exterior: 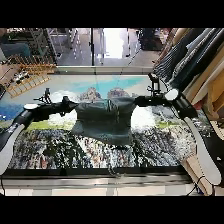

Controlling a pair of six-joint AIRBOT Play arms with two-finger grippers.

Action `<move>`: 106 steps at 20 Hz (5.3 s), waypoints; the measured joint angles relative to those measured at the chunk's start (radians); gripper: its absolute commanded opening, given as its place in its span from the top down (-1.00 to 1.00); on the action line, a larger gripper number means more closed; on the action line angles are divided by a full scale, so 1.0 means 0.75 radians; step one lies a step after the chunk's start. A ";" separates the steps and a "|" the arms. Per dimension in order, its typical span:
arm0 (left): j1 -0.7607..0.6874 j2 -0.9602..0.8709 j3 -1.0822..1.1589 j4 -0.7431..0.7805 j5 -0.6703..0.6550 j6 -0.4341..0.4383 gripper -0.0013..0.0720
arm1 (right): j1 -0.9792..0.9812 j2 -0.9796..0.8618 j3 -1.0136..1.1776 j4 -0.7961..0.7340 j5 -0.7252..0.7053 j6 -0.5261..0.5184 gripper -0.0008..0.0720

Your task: Fold the clothes and pants, and hang the long-sleeved shirts on hangers.

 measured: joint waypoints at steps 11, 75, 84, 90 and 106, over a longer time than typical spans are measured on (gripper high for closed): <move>0.077 -0.053 0.049 0.710 -0.683 -0.043 -0.05 | 0.179 0.101 -0.399 -0.041 0.704 0.083 0.04; -0.435 -0.178 0.127 0.797 -0.391 0.087 0.95 | 0.321 0.104 -0.150 -0.490 0.175 0.550 0.83; -0.384 -0.047 0.135 0.788 -0.382 0.007 0.95 | 0.767 -0.171 0.288 -0.697 0.137 0.687 0.83; -0.124 0.183 0.136 0.804 -0.396 -0.127 0.95 | 0.828 -0.311 0.330 -0.468 0.008 0.577 0.83; -0.079 0.313 0.136 0.705 -0.486 -0.121 0.95 | 0.449 -0.164 0.479 0.002 0.525 0.317 -0.92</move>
